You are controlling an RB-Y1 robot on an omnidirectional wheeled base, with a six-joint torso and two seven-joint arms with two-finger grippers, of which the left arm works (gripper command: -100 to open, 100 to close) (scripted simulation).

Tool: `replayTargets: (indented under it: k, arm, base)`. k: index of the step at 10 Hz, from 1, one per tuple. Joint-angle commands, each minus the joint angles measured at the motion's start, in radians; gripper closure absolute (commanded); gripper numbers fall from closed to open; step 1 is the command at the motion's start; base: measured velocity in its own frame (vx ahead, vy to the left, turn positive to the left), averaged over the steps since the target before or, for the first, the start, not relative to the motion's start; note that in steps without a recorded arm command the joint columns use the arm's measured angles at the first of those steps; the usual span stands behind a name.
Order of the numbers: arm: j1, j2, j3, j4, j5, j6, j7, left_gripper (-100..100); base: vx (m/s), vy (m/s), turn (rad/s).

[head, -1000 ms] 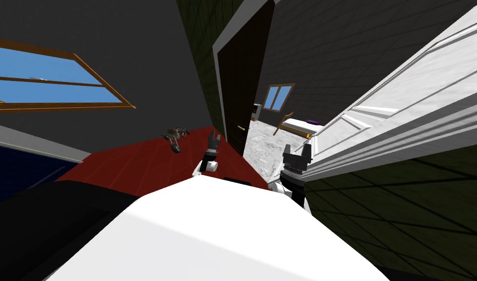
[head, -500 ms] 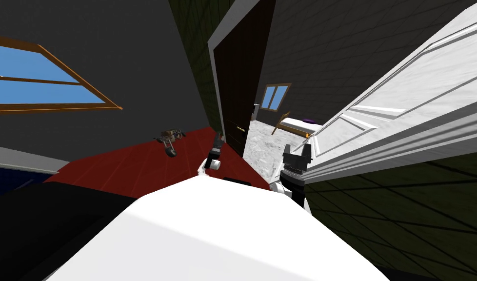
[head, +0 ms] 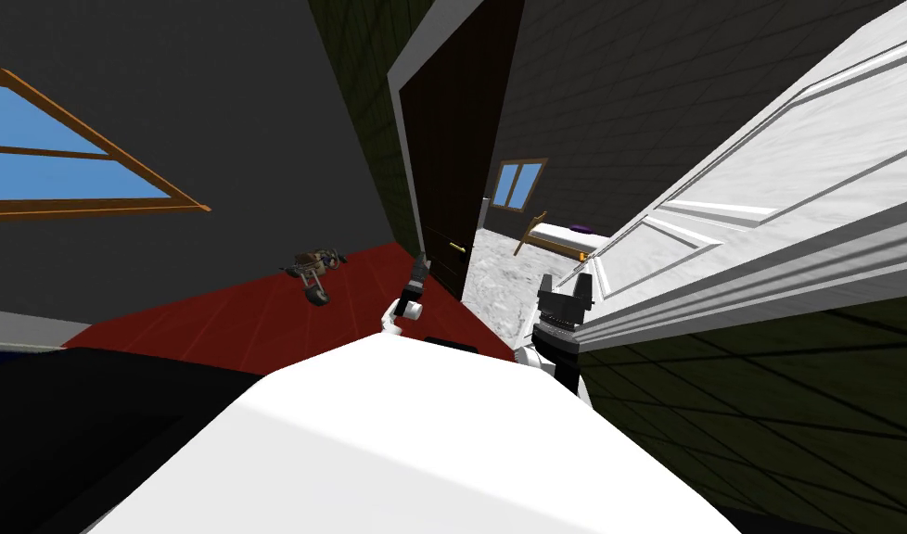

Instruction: Push the door open

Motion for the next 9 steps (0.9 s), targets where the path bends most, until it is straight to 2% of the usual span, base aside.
replayTargets:
  k: [1,8,9]
  arm:
    - [-0.015,-0.001,-0.003,0.03,-0.002,0.0,0.0,-100]
    - [-0.151,-0.001,-0.031,0.247,-0.014,0.027,0.014,-100]
    - [-0.151,-0.001,-0.031,0.251,-0.014,0.027,0.014,-100]
  base:
    - [0.055,0.062,-0.038]
    - [0.067,0.101,-0.092]
    - [0.049,0.078,-0.037]
